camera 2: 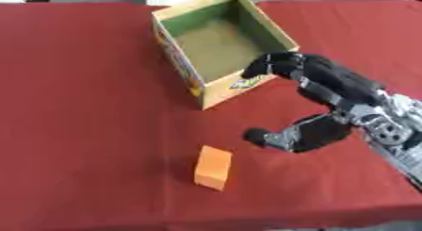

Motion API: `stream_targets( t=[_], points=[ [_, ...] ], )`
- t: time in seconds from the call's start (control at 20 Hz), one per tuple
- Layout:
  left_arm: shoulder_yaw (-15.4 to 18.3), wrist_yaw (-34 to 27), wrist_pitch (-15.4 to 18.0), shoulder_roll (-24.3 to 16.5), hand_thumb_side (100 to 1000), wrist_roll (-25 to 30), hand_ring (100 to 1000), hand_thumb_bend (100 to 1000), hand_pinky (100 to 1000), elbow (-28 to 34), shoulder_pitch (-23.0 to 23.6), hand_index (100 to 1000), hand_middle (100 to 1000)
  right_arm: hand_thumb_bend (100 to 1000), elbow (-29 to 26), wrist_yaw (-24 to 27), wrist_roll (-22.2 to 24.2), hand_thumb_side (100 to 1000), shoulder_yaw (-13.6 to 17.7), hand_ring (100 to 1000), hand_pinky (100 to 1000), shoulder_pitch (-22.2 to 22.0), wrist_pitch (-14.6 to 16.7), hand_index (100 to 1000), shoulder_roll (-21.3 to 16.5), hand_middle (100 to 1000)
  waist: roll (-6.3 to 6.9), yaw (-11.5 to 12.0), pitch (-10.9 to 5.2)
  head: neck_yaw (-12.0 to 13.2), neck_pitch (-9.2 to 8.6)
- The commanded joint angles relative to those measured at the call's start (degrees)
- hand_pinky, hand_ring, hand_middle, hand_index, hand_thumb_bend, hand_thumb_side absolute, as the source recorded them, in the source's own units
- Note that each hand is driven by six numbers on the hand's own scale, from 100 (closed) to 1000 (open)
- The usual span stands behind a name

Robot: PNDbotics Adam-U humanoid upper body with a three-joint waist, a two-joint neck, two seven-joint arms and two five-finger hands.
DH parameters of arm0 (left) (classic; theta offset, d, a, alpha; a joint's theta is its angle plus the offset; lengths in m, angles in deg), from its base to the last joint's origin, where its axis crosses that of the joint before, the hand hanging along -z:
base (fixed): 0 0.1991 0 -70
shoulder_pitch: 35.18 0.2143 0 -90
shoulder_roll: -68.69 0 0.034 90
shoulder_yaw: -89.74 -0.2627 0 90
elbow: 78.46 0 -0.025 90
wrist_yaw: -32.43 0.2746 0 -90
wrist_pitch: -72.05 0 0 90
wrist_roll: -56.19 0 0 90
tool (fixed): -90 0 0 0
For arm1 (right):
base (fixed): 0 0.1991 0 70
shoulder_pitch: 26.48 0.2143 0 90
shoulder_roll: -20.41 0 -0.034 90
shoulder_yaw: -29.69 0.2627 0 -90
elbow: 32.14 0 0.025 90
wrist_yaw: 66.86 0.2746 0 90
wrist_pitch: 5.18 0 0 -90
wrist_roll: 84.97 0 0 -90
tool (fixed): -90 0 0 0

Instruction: Pick up objects on the table and place them in the box.

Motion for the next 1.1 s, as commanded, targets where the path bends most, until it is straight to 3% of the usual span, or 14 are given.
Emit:
stream_targets(
  t=[0.05,1.1],
  points=[
    [0.11,-0.24,0.0,-1.15,1000,0.25,761,468,774,0.8,-0.73,890,792,417,-0.84,-0.02,2.55,588,-0.77,890,936,1.09,0.22,867,-2.02,811,0.09,0.05,-0.93,-0.11,0.72],
    [-0.29,-0.78,0.25,-0.83,1000,0.82,760,448,772,0.8,-1.37,890,790,323,-0.84,4.45,19.33,404,-4.22,898,942,5.96,-0.76,869,-0.9,823,0.16,0.44,-0.18,-0.05,0.85]
  ],
)
